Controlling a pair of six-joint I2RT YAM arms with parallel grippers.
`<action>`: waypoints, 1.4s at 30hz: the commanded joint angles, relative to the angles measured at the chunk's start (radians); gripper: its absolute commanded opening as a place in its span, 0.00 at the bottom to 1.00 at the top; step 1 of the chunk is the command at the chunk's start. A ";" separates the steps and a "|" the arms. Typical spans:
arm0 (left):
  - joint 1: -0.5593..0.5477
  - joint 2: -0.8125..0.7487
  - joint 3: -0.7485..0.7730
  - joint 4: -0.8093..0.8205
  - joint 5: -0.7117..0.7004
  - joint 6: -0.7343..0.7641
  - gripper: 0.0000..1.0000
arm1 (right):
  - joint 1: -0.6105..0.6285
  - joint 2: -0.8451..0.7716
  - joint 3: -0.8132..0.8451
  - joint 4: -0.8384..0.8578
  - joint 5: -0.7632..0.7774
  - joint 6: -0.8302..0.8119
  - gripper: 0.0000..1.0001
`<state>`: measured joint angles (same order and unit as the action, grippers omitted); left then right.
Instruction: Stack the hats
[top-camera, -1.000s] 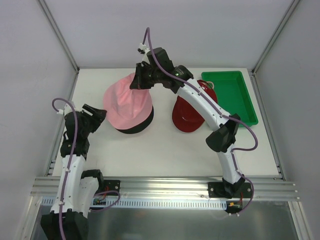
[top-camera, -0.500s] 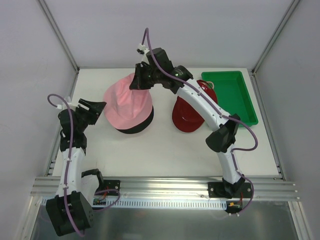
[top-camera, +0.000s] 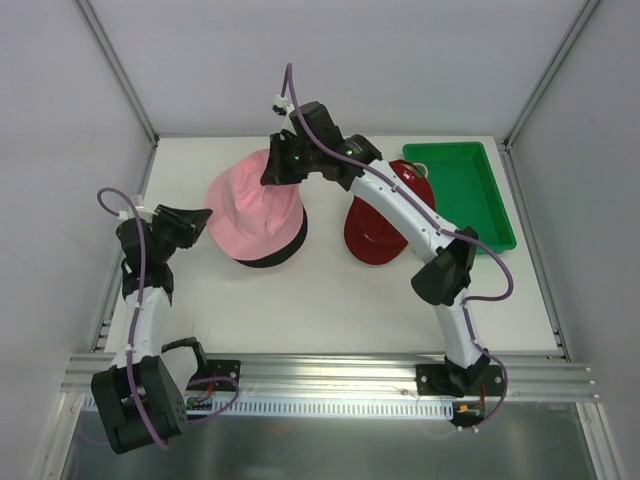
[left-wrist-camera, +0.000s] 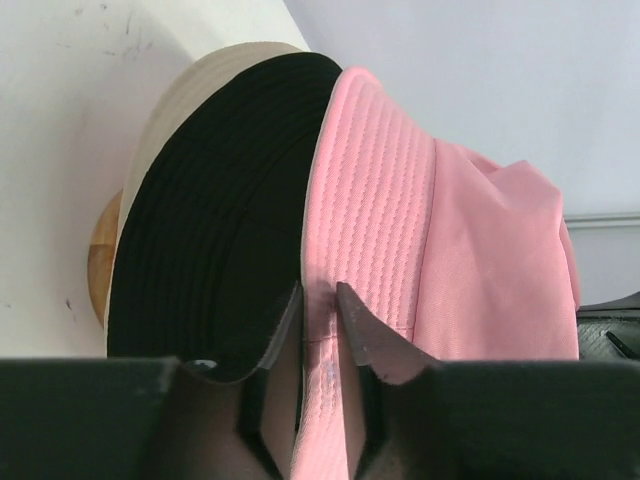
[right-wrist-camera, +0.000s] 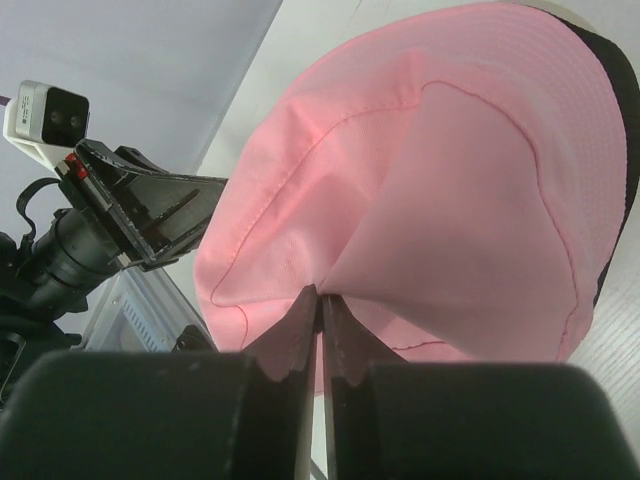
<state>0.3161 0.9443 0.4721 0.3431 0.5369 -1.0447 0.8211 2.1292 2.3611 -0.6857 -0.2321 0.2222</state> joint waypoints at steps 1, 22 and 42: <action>0.020 0.004 0.003 0.053 0.025 -0.006 0.18 | 0.009 -0.071 0.000 0.012 0.016 -0.018 0.06; 0.058 0.142 0.066 -0.113 -0.041 0.097 0.00 | -0.071 -0.307 -0.265 0.107 0.114 0.094 0.57; 0.058 0.241 0.062 -0.154 -0.055 0.133 0.00 | -0.140 -0.103 -0.416 0.140 0.071 0.285 0.52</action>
<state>0.3553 1.1728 0.5140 0.2218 0.5224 -0.9497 0.6846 2.0312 1.9549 -0.5732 -0.1696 0.4583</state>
